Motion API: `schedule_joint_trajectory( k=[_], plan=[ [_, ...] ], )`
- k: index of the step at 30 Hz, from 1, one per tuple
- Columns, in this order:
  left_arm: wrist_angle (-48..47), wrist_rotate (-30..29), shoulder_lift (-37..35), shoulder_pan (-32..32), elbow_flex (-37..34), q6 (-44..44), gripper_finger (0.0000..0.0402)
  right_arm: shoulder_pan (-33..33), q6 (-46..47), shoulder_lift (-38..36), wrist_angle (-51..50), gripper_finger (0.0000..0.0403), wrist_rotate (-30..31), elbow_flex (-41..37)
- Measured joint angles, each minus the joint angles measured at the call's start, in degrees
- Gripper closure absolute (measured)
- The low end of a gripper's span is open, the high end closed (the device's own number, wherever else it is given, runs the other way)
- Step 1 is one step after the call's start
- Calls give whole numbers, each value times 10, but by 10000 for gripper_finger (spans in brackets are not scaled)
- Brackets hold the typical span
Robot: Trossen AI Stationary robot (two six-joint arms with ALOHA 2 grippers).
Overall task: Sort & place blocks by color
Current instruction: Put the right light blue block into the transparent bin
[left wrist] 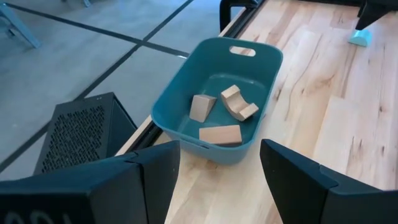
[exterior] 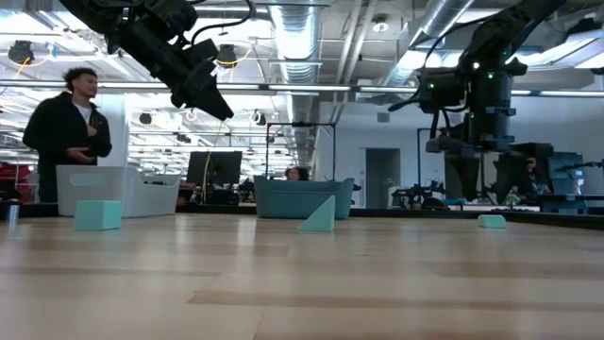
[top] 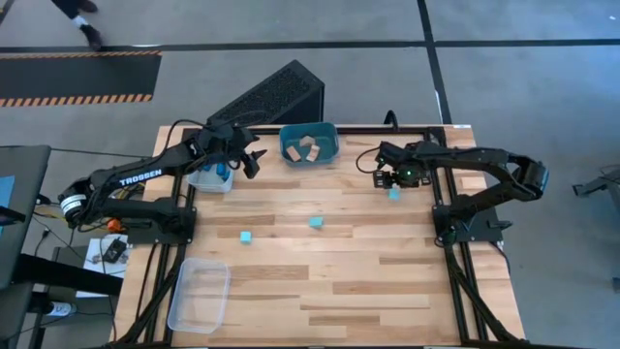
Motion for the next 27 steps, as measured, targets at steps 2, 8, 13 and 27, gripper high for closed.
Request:
schedule_joint_trajectory(
  k=[2, 8, 13, 27],
  plan=[
    [-1, 0, 0, 0, 0, 2, 187, 0, 10, 0, 5, 143, -4, -11],
    [-18, 0, 0, 0, 0, 1, 187, 12, 25, 0, 47, 143, -25, -60],
    [-38, 1, 0, 0, 0, -2, 187, 13, 33, 0, 104, 143, -27, -80],
    [-51, 2, 0, 0, 0, -26, 187, 14, -6, 35, 104, 291, -28, -76]
  ],
)
